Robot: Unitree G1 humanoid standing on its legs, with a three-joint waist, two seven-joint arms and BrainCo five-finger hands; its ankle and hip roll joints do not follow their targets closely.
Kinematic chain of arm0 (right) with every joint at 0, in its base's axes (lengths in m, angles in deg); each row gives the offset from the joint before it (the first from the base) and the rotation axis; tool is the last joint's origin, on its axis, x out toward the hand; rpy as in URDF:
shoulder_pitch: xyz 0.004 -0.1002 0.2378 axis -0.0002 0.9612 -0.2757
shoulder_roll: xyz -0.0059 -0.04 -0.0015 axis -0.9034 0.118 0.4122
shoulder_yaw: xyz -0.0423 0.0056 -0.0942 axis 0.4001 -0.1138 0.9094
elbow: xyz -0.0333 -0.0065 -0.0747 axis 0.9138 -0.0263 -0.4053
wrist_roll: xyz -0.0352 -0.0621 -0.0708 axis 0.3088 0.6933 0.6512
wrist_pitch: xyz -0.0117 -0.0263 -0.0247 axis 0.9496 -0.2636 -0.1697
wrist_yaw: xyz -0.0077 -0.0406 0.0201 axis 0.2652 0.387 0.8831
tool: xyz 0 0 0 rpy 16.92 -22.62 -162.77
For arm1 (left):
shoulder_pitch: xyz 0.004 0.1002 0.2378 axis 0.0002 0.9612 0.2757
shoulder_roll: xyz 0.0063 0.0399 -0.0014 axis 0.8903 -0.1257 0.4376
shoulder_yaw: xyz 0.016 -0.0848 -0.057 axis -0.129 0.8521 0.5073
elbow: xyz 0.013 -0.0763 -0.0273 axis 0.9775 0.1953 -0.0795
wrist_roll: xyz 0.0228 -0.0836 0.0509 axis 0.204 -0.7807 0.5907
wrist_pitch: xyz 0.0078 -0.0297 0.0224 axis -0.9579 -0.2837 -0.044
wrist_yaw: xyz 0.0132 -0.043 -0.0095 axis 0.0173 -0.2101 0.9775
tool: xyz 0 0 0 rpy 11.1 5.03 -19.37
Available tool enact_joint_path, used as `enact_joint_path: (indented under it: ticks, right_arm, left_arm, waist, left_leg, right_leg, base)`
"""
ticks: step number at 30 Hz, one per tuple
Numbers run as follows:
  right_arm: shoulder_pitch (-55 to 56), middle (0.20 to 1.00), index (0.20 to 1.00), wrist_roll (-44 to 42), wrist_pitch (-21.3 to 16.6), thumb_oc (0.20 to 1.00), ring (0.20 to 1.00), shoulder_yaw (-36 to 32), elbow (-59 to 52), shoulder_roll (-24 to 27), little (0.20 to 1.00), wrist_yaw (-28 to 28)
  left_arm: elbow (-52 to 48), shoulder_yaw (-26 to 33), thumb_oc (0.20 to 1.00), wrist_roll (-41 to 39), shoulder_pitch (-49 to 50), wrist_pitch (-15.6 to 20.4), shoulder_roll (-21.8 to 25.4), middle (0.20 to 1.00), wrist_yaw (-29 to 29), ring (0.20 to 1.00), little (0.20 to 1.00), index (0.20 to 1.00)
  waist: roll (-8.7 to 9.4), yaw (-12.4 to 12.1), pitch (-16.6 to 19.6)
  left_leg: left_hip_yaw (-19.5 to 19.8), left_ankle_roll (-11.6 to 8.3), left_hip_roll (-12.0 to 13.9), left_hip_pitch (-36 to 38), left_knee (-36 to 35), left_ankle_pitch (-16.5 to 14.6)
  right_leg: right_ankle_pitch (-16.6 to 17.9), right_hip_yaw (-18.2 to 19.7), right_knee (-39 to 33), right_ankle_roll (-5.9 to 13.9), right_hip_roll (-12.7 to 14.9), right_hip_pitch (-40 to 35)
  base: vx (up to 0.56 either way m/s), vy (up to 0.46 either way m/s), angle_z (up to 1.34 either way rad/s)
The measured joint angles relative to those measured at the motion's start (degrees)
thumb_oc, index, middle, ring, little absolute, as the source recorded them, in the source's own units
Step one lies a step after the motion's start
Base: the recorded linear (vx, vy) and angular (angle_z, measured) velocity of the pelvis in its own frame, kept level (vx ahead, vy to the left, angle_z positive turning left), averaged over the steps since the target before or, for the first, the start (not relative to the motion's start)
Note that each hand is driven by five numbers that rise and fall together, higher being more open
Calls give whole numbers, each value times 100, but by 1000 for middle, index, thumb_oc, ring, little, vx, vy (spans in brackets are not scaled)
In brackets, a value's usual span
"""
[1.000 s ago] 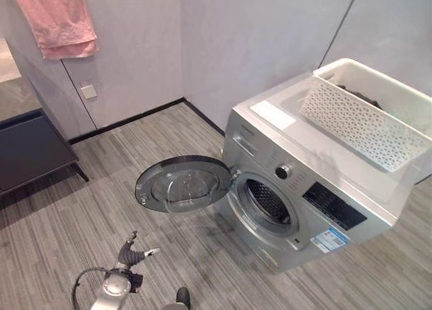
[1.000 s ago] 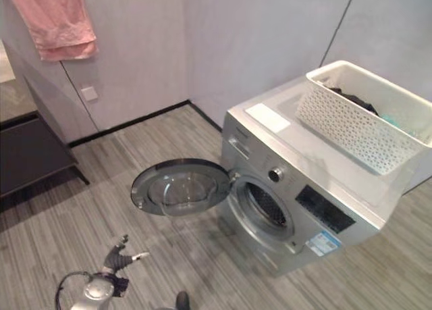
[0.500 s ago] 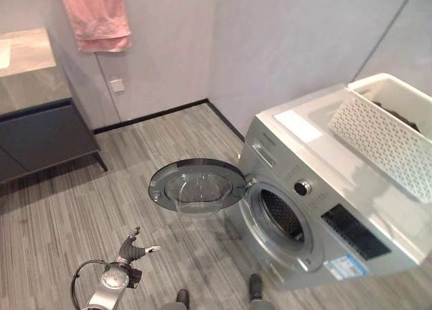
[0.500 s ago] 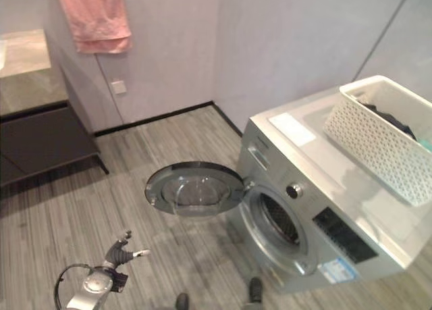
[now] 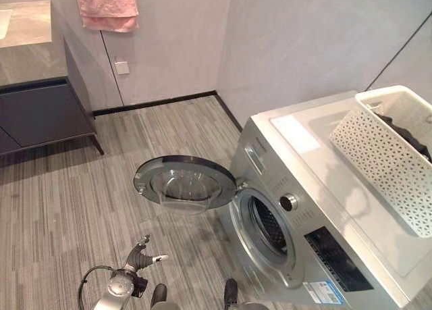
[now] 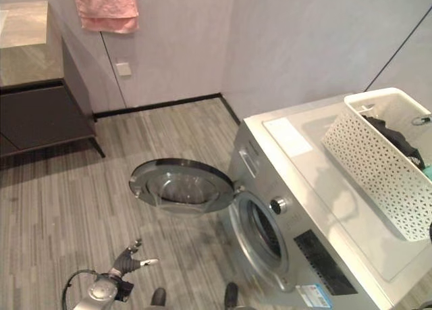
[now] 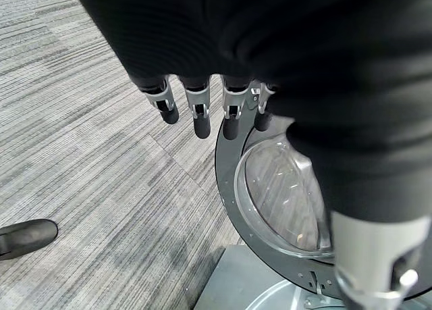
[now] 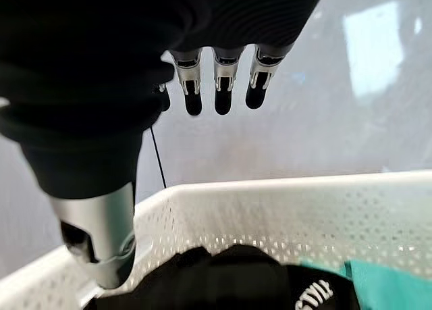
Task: Grab the laundry basket,head to the washer,open it,put in the laundry and shut it.
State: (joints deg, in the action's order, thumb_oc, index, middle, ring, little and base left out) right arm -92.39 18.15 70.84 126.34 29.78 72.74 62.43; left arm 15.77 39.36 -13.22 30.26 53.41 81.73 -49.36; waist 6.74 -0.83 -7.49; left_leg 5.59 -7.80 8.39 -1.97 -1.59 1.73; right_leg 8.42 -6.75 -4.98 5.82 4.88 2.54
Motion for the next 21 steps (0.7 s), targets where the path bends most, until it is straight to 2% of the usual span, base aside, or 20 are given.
enact_joint_path:
  ticks: [2, 4, 6, 11, 21]
  right_arm:
    - [119, 909, 909, 62, -29, 909, 909, 2, 5, -33, 909, 64]
    - [190, 875, 875, 215, -27, 875, 875, -1, 75, -81, 875, 152]
    - [418, 1000, 1000, 362, -44, 1000, 1000, -18, 123, -117, 1000, 204]
    - [714, 1000, 1000, 484, -48, 1000, 1000, -28, 117, -142, 1000, 385]
    - [777, 1000, 1000, 654, -42, 1000, 1000, -313, 407, -134, 1000, 414]
  left_arm:
    - [-7, -1, 1000, -4, 64, -1, 18, 1000, -49, 1000, 1000, 1000]
    - [-5, -4, 1000, -3, 132, -4, 16, 1000, -80, 1000, 1000, 1000]
    - [-8, -4, 1000, -2, 204, -5, 20, 1000, -94, 1000, 1000, 1000]
    - [5, -2, 1000, -7, 262, -8, 21, 1000, -186, 1000, 1000, 1000]
    - [32, 24, 1000, -91, 280, -9, 23, 1000, -206, 1000, 1000, 1000]
  waist:
    - [-10, -1, 5]
    - [-48, 1, -3]
    - [-119, -5, 26]
    - [-263, -5, 59]
    - [-253, -5, 75]
  left_leg:
    - [-4, 1, 3, -1, -51, 10]
    - [-14, -3, 3, -7, -75, 30]
    - [-29, -2, 14, -17, -91, 29]
    - [-160, -6, 51, -60, -193, 73]
    - [-160, -62, 155, -141, -330, 151]
  right_leg:
    - [-26, 6, -1, -27, -2, 34]
    - [-11, 11, 0, -38, -4, 56]
    - [-14, 17, -3, -41, -6, 82]
    - [27, 133, -2, -44, -40, 243]
    - [2, 118, -49, -94, -130, 390]
  base:
    - [0, 0, 0]
    - [9, -19, -1]
    - [26, -38, -4]
    - [13, -30, -11]
    - [22, -38, -1]
